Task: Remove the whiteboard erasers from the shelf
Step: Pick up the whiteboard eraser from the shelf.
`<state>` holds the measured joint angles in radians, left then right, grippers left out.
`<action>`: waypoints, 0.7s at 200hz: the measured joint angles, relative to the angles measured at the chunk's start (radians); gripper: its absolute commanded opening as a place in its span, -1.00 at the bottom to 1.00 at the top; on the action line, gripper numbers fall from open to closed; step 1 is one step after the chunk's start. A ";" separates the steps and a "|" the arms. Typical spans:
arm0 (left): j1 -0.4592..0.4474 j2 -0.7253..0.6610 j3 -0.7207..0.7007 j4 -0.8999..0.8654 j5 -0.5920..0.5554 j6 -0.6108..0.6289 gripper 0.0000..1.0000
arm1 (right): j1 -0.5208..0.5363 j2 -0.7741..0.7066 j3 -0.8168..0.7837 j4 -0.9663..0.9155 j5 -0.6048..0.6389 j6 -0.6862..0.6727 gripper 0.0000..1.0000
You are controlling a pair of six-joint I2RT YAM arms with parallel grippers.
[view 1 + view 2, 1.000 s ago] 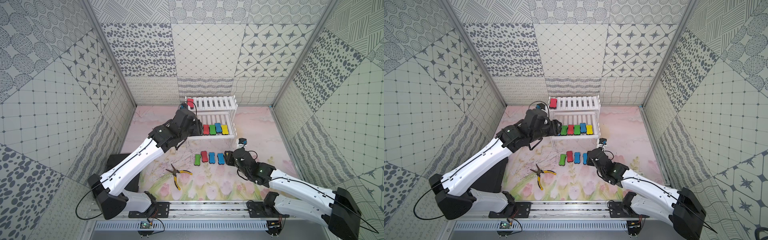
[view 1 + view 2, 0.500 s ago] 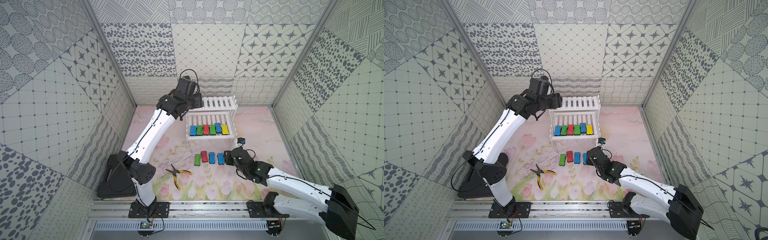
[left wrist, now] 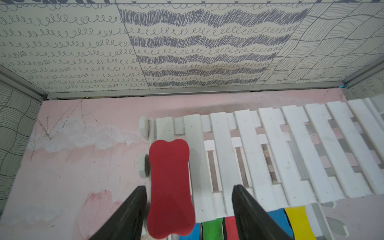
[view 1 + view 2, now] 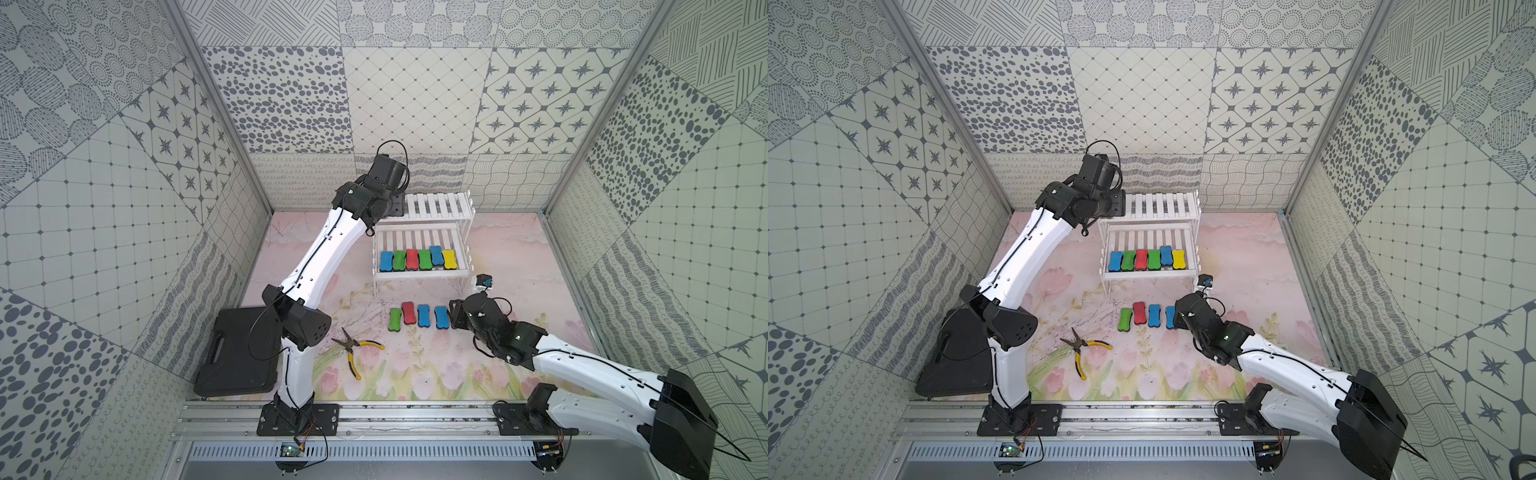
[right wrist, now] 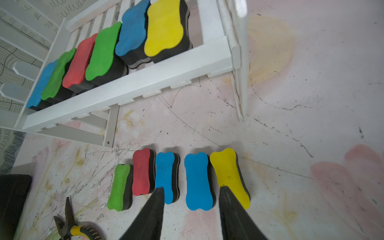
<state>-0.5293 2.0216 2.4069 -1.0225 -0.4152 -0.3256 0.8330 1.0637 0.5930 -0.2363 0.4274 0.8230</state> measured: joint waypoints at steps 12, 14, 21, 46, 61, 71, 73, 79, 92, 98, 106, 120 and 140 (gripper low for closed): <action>-0.001 -0.002 -0.015 0.001 -0.020 0.006 0.41 | -0.003 0.003 0.000 0.000 -0.002 0.000 -0.07; -0.001 -0.002 -0.016 0.001 -0.022 0.007 0.41 | -0.004 0.004 0.000 0.000 -0.002 0.000 -0.06; -0.001 -0.002 -0.027 0.001 -0.034 0.008 0.40 | -0.005 0.005 0.000 0.000 -0.002 0.000 -0.07; -0.003 -0.003 -0.052 0.001 -0.059 0.014 0.31 | -0.006 0.006 0.000 0.000 -0.005 0.000 -0.06; -0.005 -0.003 -0.058 0.001 -0.070 0.017 0.23 | -0.010 0.006 0.000 0.001 -0.006 0.000 -0.07; -0.005 -0.003 -0.060 0.001 -0.075 0.021 0.16 | -0.011 0.006 0.000 0.000 -0.007 0.000 -0.07; -0.005 -0.002 -0.060 0.001 -0.077 0.021 0.13 | -0.011 0.006 0.000 0.001 -0.008 0.000 -0.06; -0.005 -0.002 -0.060 0.002 -0.080 0.021 0.08 | -0.011 0.006 0.000 0.001 -0.008 0.000 -0.07; -0.005 0.000 -0.061 0.002 -0.087 0.025 -0.01 | -0.011 0.006 0.000 0.000 -0.008 0.000 -0.07; -0.005 0.001 -0.061 0.001 -0.088 0.026 -0.05 | -0.011 0.006 0.000 0.001 -0.008 0.000 -0.06; -0.005 0.002 -0.061 0.002 -0.089 0.025 -0.07 | -0.013 0.006 0.000 0.001 -0.008 0.000 -0.06; -0.005 0.003 -0.061 0.002 -0.089 0.025 -0.04 | -0.017 0.006 0.000 0.001 -0.008 0.000 -0.06; -0.005 0.004 -0.061 0.002 -0.089 0.025 0.01 | -0.019 0.006 0.000 0.000 -0.009 0.000 -0.06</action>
<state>-0.5346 2.0254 2.3455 -1.0206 -0.5041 -0.3004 0.8135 1.0695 0.5930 -0.2359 0.4183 0.8230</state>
